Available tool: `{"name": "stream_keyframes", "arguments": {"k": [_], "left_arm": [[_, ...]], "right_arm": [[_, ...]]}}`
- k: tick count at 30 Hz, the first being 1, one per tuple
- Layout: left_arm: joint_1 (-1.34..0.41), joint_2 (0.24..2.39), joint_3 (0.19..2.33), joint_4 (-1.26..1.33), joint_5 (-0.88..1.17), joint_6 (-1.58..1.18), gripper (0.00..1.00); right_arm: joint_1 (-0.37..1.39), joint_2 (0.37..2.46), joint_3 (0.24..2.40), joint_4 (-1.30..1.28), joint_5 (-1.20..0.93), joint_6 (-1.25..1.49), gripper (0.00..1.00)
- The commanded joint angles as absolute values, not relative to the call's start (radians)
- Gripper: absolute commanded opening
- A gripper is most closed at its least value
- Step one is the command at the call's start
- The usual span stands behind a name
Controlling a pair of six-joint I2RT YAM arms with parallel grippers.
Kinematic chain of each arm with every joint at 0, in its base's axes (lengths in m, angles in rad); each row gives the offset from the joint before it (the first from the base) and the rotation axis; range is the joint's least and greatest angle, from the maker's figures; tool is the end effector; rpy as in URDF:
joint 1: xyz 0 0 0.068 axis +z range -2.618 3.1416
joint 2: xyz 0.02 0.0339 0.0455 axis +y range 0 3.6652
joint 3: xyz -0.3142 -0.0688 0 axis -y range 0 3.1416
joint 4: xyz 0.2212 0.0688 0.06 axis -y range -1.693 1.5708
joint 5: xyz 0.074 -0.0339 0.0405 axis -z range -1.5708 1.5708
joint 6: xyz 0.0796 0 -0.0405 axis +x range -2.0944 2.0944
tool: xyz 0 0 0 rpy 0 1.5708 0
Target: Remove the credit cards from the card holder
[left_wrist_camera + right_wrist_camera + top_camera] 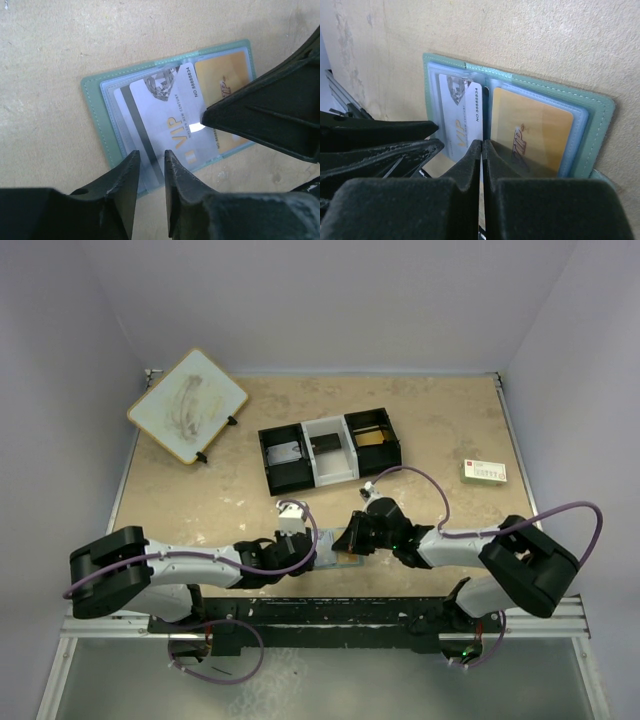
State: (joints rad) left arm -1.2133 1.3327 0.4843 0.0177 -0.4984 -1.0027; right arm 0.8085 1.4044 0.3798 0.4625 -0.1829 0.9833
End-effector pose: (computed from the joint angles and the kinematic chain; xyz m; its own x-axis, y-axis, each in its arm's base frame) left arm 0.1176 -0.2061 0.1863 -0.7375 -0.1415 -0.6604 0.1642 0.9109 -0.3785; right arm 0.1711 0.2002 0.1844 -0.8844 0.2589 -0.3883 -0.1468 0.6355 0.7580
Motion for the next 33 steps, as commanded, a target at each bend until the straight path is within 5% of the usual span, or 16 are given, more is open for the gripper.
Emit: {"name": "stream_keyframes", "arguments": {"k": [1,12,25,29,33], "left_arm": [[-1.221,1.278,0.505,0.017,-0.469,-0.975,0.27],[-1.220,1.305,0.497,0.175,-0.435,-0.940,0.34],[-1.221,1.357,0.432,0.117,-0.489,-1.039,0.17],[-1.221,1.345,0.425,0.106,-0.488,-1.037,0.15],[-1.221,1.350,0.432,0.103,-0.485,-1.033,0.14]], "right_arm": [[0.802,1.427,0.381,0.471,-0.176,0.975,0.00],[0.802,1.424,0.375,0.476,-0.166,0.988,0.00],[0.799,1.413,0.317,0.608,-0.210,1.031,0.00],[0.799,1.418,0.304,0.654,-0.221,1.047,0.15],[0.799,1.440,0.312,0.674,-0.231,1.049,0.18]]}}
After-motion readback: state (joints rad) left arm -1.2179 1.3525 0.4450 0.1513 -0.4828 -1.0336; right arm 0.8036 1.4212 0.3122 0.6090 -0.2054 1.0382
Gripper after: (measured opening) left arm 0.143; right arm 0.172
